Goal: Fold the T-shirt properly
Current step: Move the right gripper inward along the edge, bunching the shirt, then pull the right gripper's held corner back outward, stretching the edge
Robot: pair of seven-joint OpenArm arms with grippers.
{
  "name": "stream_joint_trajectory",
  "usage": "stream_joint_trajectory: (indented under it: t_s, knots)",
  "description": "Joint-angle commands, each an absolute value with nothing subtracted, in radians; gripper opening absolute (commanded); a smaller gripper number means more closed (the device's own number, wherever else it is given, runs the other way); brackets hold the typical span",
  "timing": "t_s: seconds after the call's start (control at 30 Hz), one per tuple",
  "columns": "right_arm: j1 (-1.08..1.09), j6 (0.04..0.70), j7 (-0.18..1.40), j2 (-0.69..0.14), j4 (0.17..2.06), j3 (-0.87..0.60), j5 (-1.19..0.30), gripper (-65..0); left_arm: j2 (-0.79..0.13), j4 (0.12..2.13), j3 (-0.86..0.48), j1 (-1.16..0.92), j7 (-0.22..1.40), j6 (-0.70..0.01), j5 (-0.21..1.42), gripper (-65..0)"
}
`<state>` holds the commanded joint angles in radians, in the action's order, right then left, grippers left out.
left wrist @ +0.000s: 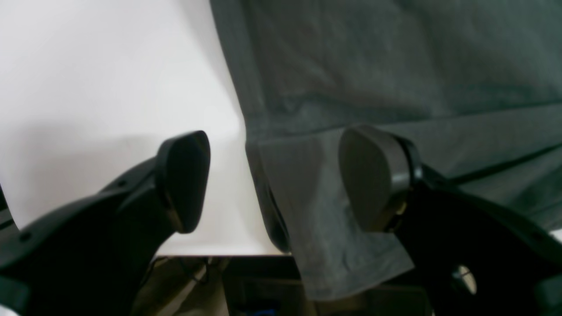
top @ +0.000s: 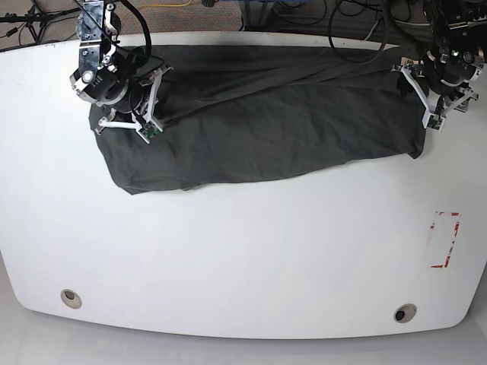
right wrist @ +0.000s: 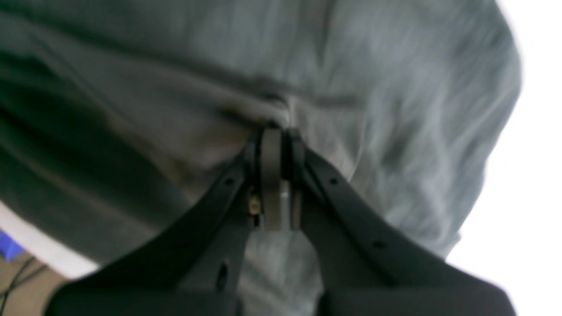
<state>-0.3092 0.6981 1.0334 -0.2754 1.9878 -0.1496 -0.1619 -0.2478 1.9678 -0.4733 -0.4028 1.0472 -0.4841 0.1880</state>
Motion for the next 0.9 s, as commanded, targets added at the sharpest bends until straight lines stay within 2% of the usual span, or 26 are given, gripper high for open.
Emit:
stream_joint_trajectory:
  t_s: [0.2, 0.33, 0.43, 0.53, 0.63, 0.8, 0.9]
  knots:
    - [-0.344, 0.698, 1.033, -0.275, 1.988, -0.150, -0.162, -62.8, -0.248, 1.962, -0.470, -0.401, 1.047, -0.484, 0.188, -18.6]
    - [-0.363, 0.698, 1.033, -0.275, 2.003, -0.156, -0.162, -49.5, -0.248, 1.962, -0.470, -0.401, 1.047, -0.484, 0.188, -18.6]
    - [-0.378, 0.698, 1.033, -0.275, 2.026, -0.157, -0.162, -33.9, -0.248, 1.962, -0.470, -0.401, 1.047, -0.484, 0.188, -18.6]
    - [-0.383, 0.698, 1.033, -0.277, 2.029, -0.197, -0.163, -22.4, -0.248, 1.962, -0.470, -0.401, 1.047, -0.484, 0.188, -18.6]
    - [-0.378, 0.698, 1.033, -0.274, 2.026, -0.282, -0.202, -19.7, -0.248, 1.962, -0.470, -0.401, 1.047, -0.484, 0.188, -18.6]
    - [-0.344, 0.698, 1.033, -0.274, 1.997, -0.427, -0.338, -23.1, -0.248, 1.962, -0.470, -0.401, 1.047, -0.484, 0.188, -18.6]
    - [-0.314, 0.698, 1.040, -0.277, 1.954, -0.463, -0.372, -24.4, -0.248, 1.962, -0.470, -0.401, 1.047, -0.484, 0.188, -18.6]
